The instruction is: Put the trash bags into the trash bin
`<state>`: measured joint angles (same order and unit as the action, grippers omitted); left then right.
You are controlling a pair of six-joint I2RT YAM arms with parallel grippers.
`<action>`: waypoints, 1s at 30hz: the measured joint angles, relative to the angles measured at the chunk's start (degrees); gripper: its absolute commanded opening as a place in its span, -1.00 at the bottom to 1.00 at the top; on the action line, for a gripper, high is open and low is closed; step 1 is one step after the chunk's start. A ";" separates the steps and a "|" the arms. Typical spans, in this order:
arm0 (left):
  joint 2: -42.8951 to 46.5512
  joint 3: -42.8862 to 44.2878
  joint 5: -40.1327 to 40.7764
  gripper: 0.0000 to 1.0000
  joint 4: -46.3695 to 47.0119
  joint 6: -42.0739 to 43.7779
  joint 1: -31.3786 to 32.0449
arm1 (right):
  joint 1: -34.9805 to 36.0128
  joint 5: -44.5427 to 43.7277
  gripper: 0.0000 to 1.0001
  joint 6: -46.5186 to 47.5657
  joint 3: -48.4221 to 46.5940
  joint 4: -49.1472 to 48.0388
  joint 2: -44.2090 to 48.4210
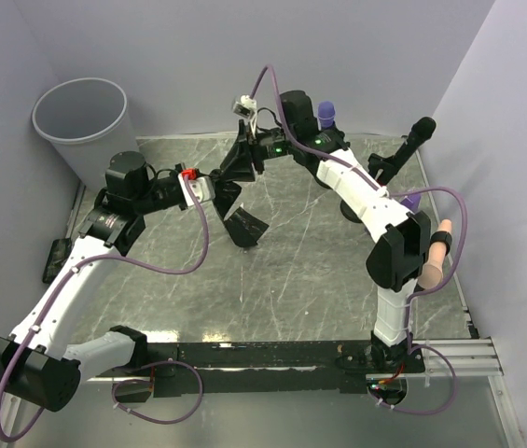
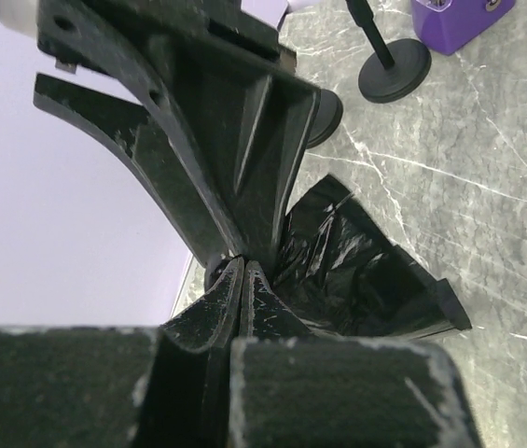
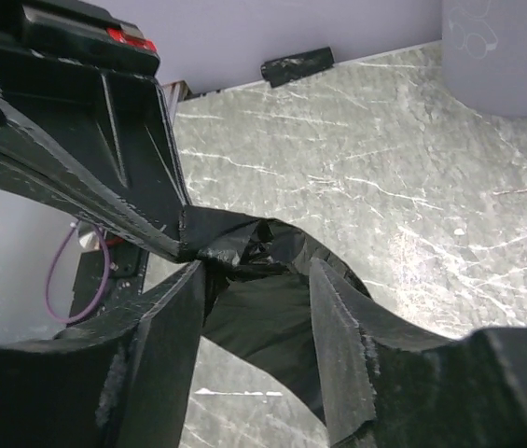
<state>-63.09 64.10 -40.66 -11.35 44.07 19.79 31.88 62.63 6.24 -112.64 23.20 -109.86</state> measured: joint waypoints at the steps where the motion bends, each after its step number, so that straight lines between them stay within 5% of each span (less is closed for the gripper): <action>1: 0.00 0.00 0.00 -0.99 0.02 -0.04 0.04 | 0.09 0.02 0.00 0.39 -0.11 0.26 -0.15; 4: 0.02 0.00 0.02 -0.99 0.44 -0.37 0.09 | 0.39 0.13 -0.13 1.55 -0.59 0.68 -0.33; 9: 0.15 0.00 0.09 -0.99 1.75 -1.38 0.15 | 0.55 2.12 -0.98 2.51 -1.07 0.35 -0.33; 30: 1.14 -3.26 10.21 -0.99 8.00 -16.50 0.15 | -3.13 -3.10 -1.00 4.13 3.32 1.66 4.61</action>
<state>-61.95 60.84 -30.46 -3.36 27.57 19.94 28.75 59.53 10.37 -109.32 24.86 -105.25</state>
